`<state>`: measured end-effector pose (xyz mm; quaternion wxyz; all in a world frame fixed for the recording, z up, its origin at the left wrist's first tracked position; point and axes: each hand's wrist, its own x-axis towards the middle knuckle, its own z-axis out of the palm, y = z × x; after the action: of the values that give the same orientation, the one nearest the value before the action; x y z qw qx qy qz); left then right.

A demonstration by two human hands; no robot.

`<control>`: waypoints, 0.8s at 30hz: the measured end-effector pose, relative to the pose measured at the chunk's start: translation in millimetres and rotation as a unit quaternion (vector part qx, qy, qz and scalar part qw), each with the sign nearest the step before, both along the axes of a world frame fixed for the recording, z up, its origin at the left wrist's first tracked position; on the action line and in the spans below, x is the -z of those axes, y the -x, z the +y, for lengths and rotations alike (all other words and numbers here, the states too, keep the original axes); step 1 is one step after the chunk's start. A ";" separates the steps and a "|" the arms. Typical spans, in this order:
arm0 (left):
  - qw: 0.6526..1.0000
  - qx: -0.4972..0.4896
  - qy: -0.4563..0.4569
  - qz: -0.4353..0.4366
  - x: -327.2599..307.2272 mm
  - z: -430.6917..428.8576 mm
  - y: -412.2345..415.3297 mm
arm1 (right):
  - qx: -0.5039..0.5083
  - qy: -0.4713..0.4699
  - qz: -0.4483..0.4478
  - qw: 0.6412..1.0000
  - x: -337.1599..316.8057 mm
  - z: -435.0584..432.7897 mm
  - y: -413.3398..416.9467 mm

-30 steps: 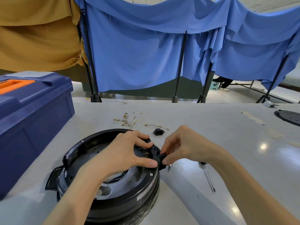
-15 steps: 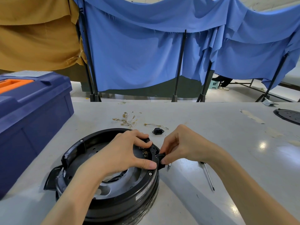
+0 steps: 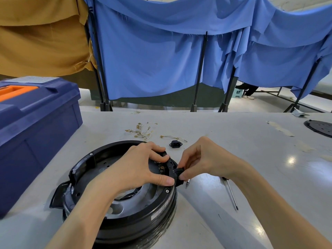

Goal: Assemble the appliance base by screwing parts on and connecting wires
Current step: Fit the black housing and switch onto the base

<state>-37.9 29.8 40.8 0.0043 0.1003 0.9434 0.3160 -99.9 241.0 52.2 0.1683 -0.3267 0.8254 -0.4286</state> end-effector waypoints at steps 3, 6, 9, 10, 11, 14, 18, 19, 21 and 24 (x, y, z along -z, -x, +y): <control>1.000 0.000 -0.006 0.002 -0.1 0.6 0.1 | 0.002 0.000 0.011 1.000 0.4 -3.1 -1.0; 1.000 0.000 -0.002 0.003 0.6 0.4 -0.1 | 0.016 0.002 0.022 1.000 0.9 -4.2 -1.7; 1.000 -0.004 -0.002 0.005 0.8 1.1 -0.4 | 0.027 0.001 0.025 0.999 1.3 -3.6 -2.4; 1.000 -0.004 -0.002 0.005 0.8 1.3 -0.5 | 0.028 0.000 0.027 0.999 1.1 -3.6 -2.5; 1.000 -0.004 -0.001 0.005 0.7 1.4 -0.6 | 0.029 -0.001 0.028 0.999 0.8 -3.8 -2.7; 1.000 -0.002 0.005 0.006 0.1 1.8 -0.8 | 0.034 -0.009 0.034 0.999 0.7 -4.6 -3.8; 1.000 0.000 0.017 0.009 -1.0 2.8 -0.5 | 0.025 -0.019 0.051 0.998 2.2 -7.7 -4.9; 1.000 0.000 0.015 0.009 -1.0 2.9 -0.4 | 0.024 -0.020 0.058 0.998 3.0 -8.8 -5.0; 1.000 -0.001 0.008 0.010 -0.7 2.8 -0.1 | 0.028 -0.015 0.061 0.998 4.4 -10.7 -4.9; 1.000 -0.003 0.004 0.009 0.0 1.9 -0.2 | 0.019 -0.007 0.017 1.000 2.9 -7.9 -1.7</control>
<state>-37.6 31.8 40.9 -0.0050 0.1008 0.9450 0.3111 -98.2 233.1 49.3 0.1488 -0.3167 0.8372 -0.4202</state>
